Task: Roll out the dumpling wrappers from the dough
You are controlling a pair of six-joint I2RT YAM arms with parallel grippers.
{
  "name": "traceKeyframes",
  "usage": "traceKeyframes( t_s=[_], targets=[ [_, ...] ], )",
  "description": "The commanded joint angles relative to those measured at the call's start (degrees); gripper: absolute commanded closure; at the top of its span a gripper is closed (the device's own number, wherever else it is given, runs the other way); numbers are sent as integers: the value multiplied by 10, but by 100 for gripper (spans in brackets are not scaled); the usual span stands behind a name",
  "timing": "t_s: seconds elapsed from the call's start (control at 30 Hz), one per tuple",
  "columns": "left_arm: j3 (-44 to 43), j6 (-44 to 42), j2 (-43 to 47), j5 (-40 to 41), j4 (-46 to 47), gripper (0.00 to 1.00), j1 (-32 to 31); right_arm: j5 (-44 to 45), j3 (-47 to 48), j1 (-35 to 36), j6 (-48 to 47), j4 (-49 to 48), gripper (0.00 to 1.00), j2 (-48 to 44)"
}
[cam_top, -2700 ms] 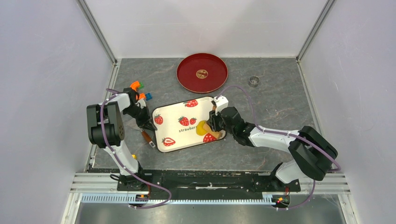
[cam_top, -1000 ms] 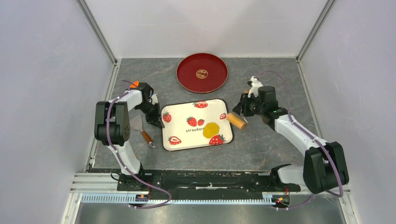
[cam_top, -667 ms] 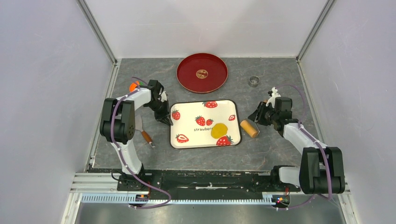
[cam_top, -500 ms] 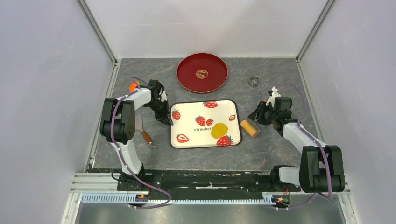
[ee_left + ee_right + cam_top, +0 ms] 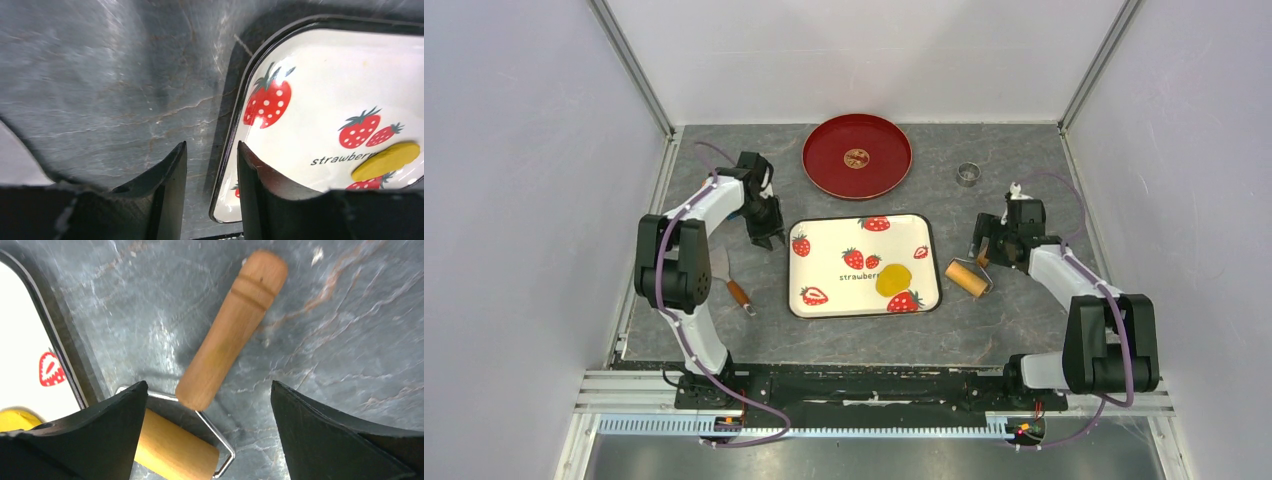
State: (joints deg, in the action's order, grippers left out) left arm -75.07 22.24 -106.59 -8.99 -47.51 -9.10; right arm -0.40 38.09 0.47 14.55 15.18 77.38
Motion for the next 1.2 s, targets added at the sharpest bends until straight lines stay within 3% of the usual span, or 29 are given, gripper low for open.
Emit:
traceKeyframes(
  t_s=[0.0,0.4,0.63,0.8,1.17],
  targets=[
    [-47,-30,52,49,-10,54,1,38,67,-1,-11,6,6,19],
    [-51,-51,92,14,-4,54,-12,23,359,-1,19,22,6,234],
    [-14,-49,114,14,14,54,-21,-20,548,-45,42,48,21,384],
    [0,-51,114,20,15,54,-23,-55,615,-64,61,51,34,459],
    [-2,-56,90,4,11,55,-24,-103,626,-65,61,57,44,535]
  ],
)
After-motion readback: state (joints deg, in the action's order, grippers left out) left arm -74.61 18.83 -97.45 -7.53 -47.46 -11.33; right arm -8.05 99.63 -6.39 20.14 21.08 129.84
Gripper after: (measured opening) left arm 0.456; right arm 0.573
